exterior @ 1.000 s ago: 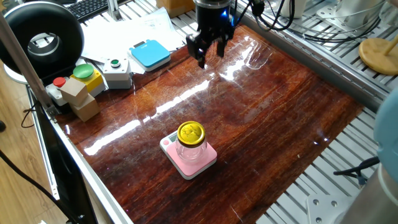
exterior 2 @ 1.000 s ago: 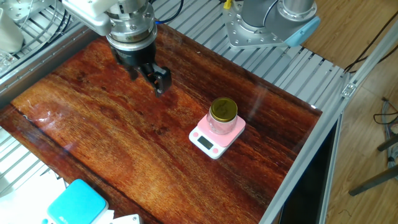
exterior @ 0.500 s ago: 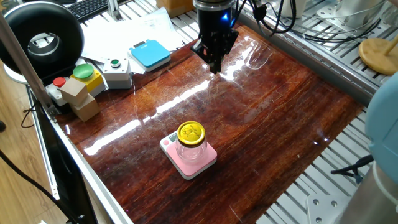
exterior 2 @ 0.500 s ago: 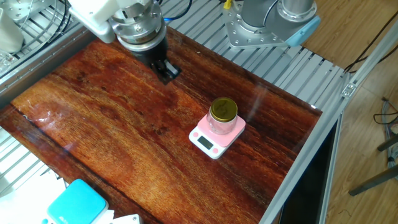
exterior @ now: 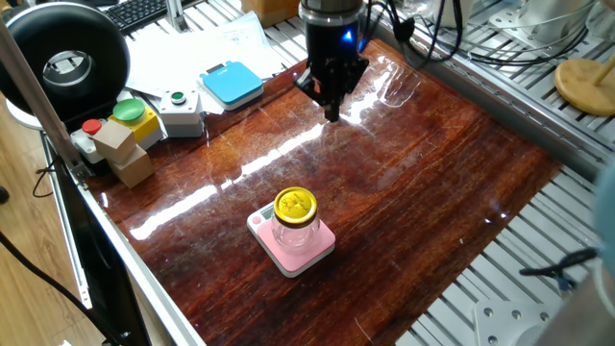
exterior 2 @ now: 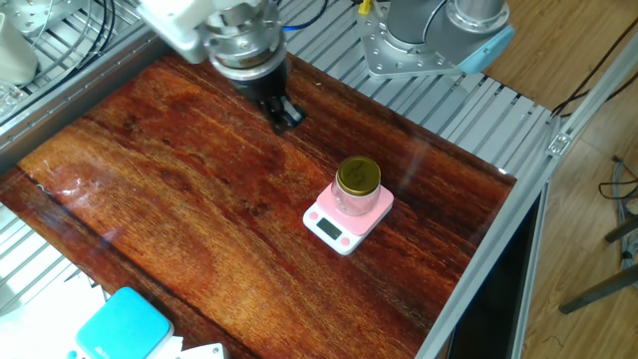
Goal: Remove the object from the scale
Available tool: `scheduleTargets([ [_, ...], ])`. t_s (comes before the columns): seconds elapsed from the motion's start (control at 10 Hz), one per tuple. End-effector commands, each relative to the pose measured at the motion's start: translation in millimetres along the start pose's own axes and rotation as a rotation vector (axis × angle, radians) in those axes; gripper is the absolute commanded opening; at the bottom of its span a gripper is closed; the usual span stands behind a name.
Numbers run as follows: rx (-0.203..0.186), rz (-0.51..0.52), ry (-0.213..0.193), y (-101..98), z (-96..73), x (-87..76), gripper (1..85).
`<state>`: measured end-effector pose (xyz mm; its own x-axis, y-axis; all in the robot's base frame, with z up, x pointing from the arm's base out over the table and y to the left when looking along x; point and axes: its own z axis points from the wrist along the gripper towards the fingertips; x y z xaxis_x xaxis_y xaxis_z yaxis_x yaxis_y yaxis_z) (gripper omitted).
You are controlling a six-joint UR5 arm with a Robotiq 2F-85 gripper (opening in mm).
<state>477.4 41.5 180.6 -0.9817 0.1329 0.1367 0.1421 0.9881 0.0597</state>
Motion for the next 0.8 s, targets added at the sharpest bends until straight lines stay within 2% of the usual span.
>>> scheduleTargets([
  [0.0,-0.088,0.01,-0.07,13.8,13.4,7.0,1.0],
  [0.5,-0.112,0.018,-0.067,21.0,13.1,6.1,1.0],
  [0.7,-0.075,0.017,-0.059,11.4,14.1,8.3,1.0],
])
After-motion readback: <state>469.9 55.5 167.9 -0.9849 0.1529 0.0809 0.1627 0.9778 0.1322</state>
